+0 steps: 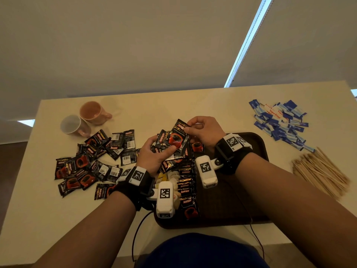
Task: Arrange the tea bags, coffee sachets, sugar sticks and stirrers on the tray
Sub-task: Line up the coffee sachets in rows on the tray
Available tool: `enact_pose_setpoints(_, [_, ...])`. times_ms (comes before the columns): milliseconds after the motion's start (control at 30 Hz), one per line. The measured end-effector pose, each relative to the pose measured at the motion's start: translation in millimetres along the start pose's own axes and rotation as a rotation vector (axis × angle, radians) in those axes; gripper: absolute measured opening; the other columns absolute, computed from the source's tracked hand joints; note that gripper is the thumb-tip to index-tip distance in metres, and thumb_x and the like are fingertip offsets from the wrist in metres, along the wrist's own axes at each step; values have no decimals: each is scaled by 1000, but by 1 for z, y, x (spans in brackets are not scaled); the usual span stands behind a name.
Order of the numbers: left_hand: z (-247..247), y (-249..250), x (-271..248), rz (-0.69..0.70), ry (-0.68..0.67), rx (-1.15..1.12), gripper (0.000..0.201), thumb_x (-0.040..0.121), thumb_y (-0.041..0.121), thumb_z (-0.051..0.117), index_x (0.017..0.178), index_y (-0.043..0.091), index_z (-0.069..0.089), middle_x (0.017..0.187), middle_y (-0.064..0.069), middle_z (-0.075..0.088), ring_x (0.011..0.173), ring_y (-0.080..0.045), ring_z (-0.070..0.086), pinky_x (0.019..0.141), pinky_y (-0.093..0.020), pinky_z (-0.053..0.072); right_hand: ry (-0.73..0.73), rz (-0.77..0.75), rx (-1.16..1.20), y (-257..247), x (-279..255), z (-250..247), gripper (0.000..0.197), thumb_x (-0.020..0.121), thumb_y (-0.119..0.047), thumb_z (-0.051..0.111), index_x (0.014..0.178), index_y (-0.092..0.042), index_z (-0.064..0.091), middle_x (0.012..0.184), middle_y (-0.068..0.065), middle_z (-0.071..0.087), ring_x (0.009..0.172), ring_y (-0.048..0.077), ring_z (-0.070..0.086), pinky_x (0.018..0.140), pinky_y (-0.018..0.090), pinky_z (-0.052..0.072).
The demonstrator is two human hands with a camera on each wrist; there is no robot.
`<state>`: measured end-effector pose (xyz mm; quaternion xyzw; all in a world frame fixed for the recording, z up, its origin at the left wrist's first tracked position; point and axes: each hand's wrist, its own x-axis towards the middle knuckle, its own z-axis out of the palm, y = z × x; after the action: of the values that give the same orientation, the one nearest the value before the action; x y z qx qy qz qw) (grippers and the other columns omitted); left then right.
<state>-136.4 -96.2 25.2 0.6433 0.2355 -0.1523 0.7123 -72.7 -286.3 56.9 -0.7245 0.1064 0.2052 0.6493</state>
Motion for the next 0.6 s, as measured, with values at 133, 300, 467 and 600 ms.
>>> enact_pose_setpoints(133, [1,2,0,-7,-6,-1,99,36,48,99,126,30,62,118,-6,71,107,-26,70,91,-53,57,6,16,36,0,0,0,12,86,-1,71,87,-9,62,79,11,71,54,11,66,50,22,52])
enact_pose_setpoints(300, [2,6,-1,-9,-51,-2,85,42,45,99,119,34,65,115,-7,72,107,-28,70,93,-58,54,30,68,131,2,-1,2,11,87,1,70,86,-8,62,80,10,70,56,12,65,49,21,50])
enact_pose_setpoints(467, [2,8,1,-4,-90,8,83,38,54,98,113,44,66,120,-8,70,112,-32,67,95,-61,52,44,101,158,2,0,4,9,89,1,67,88,-6,61,80,11,67,53,10,62,47,19,48])
enact_pose_setpoints(600, [-1,12,1,-21,-131,9,76,44,42,99,112,47,64,124,-12,68,114,-36,65,95,-63,50,75,119,204,1,1,4,7,91,1,64,89,-6,61,81,11,67,60,15,63,48,22,49])
